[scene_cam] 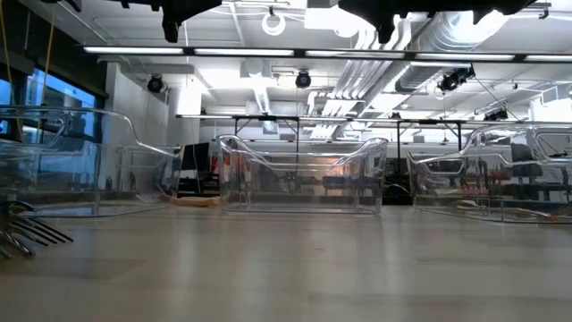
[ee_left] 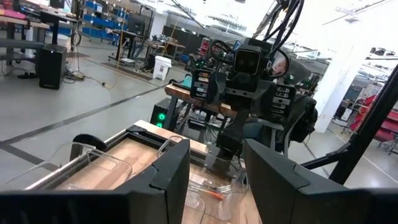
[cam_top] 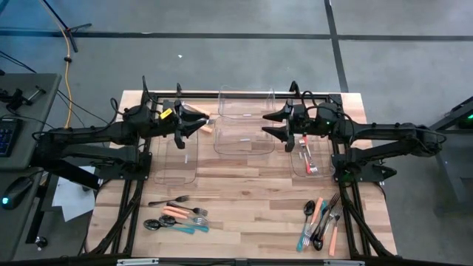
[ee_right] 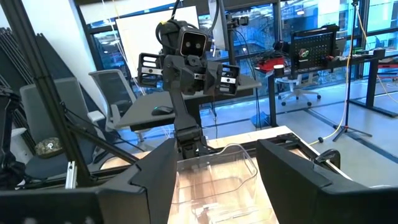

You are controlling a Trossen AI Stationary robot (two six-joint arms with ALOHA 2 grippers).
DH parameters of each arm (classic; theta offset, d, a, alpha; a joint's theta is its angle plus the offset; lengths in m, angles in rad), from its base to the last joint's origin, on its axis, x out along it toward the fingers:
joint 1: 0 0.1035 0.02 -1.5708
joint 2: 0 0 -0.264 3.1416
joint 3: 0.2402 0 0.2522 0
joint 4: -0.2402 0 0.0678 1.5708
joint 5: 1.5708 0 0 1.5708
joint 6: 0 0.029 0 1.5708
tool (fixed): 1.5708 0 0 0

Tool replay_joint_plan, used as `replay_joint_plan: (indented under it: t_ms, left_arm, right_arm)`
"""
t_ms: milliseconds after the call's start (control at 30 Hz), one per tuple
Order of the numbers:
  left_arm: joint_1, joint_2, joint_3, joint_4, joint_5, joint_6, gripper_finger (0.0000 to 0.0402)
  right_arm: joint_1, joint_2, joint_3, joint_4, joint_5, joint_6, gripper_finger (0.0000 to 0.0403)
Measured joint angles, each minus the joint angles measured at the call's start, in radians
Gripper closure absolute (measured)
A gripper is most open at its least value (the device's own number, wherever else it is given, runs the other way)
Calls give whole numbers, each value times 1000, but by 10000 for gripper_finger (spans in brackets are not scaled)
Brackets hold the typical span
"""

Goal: Sort silverware by color (type)
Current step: Put the orange fork into the bottom right transparent bin

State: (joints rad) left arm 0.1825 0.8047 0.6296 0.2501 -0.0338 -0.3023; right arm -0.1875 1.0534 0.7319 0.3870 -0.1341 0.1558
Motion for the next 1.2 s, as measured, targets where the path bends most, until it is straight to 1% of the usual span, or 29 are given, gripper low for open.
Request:
replay_joint_plan:
  t_ms: [233, 433, 567, 633, 700, 767, 833, 900, 967, 1067, 1133, 1200]
  left_arm:
    - [0, 0, 0, 0, 0, 1, 261]
    - [0, 1, 0, 0, 0, 43, 261]
    - [0, 2, 0, -13, 0, 42, 261]
    - [0, 6, 1, -37, -26, 15, 261]
    - [11, 29, 29, -127, -104, -33, 261]
    - [46, 62, 91, -281, -174, -52, 261]
    - [107, 109, 182, -436, -206, -52, 261]
    - [194, 166, 275, -602, -208, -50, 261]
    - [287, 232, 356, -744, -191, -22, 261]
    - [424, 338, 444, -913, -90, 25, 261]
    - [498, 408, 479, -1012, -21, 52, 261]
    - [555, 475, 492, -1077, 14, 78, 261]
  right_arm:
    - [0, 0, 0, -1, 0, 0, 199]
    - [0, 0, 0, -1, 0, 1, 199]
    - [0, 0, 0, -2, 0, 2, 199]
    - [0, 0, 0, -2, 0, 2, 199]
    - [0, 0, 0, -2, 0, 1, 199]
    - [0, 0, 0, -2, 0, 3, 199]
    - [0, 0, 0, -2, 0, 3, 199]
    - [0, 0, 0, -3, 0, 3, 199]
    - [0, 0, 0, -6, 0, 3, 199]
    - [0, 0, 0, -9, 0, 3, 199]
    - [0, 0, 0, -11, 0, 15, 199]
    - [0, 0, 0, -12, 0, 39, 199]
